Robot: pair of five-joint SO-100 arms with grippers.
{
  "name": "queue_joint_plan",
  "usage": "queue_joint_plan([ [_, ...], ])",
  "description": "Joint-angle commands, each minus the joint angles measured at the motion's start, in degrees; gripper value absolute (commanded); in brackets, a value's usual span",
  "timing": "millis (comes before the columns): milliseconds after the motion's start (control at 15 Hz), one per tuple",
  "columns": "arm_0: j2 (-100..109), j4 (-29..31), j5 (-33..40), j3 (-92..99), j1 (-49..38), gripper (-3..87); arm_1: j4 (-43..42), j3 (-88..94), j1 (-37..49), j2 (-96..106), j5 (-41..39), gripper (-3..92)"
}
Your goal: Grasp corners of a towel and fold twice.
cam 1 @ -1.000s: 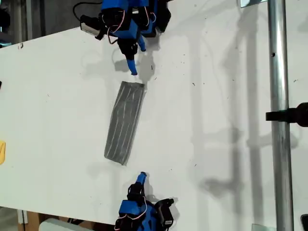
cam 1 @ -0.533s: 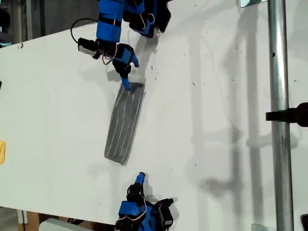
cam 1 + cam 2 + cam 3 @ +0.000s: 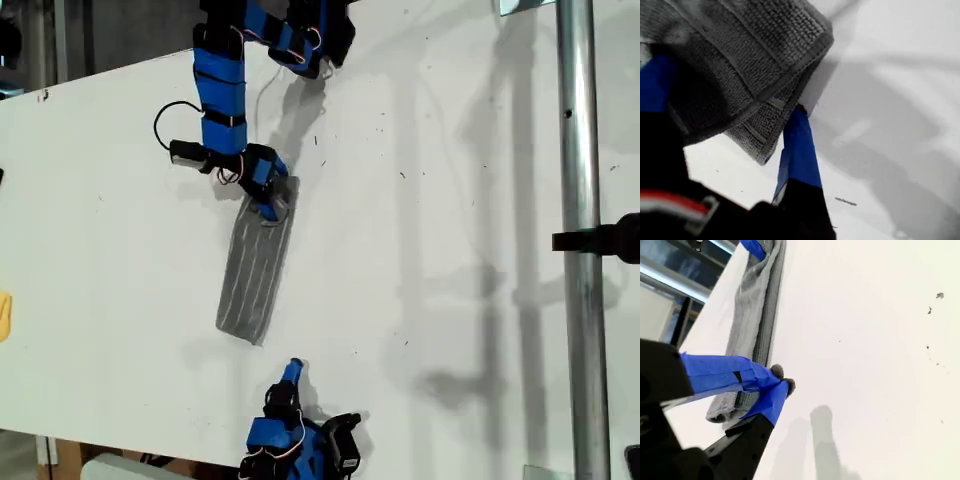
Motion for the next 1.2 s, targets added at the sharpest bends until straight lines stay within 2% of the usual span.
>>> queue_joint_plan([
  [0, 0.4, 0.3, 0.4, 0.5, 0.6, -2.6, -3.0, -2.4, 3.5, 0.8, -1.7, 0.5],
  [133, 0.4, 0.2, 0.7, 0.5, 0.7, -2.6, 2.2, 0.7, 5.6, 6.7, -5.2, -0.2],
  [267, 0.4, 0.2, 1.1, 0.5, 0.6, -2.6, 14.6, 7.6, 4.4, 21.4, -6.4, -0.2],
  [400, 0.4, 0.1, 1.4, 0.5, 0.5, -2.6, 34.1, 7.3, -1.0, 36.7, -4.7, -0.2],
  [467, 0.4, 0.0, 1.5, 0.5, 0.5, -2.6, 46.0, 1.3, -3.6, 39.0, -3.3, -0.3],
  [533, 0.4, 0.0, 1.4, 0.5, 0.8, -2.6, 51.8, -5.4, -4.5, 38.2, -3.8, -0.3],
  [600, 0.4, 0.0, 1.3, 0.5, 0.8, -2.6, 49.0, -9.9, -4.8, 35.2, -5.7, -0.3],
  [800, 0.4, -0.1, 1.9, 0.5, 0.2, -2.6, 29.4, -24.1, -7.3, 11.4, -11.0, -0.3],
  [1000, 0.4, 0.0, 1.5, 0.5, 0.9, -2.6, 16.3, -31.8, -10.2, 0.2, -12.3, -0.3],
  [1133, 0.4, 0.0, 1.6, 0.5, 0.9, -2.6, 14.4, -32.1, -11.3, -2.9, -11.8, -0.3],
])
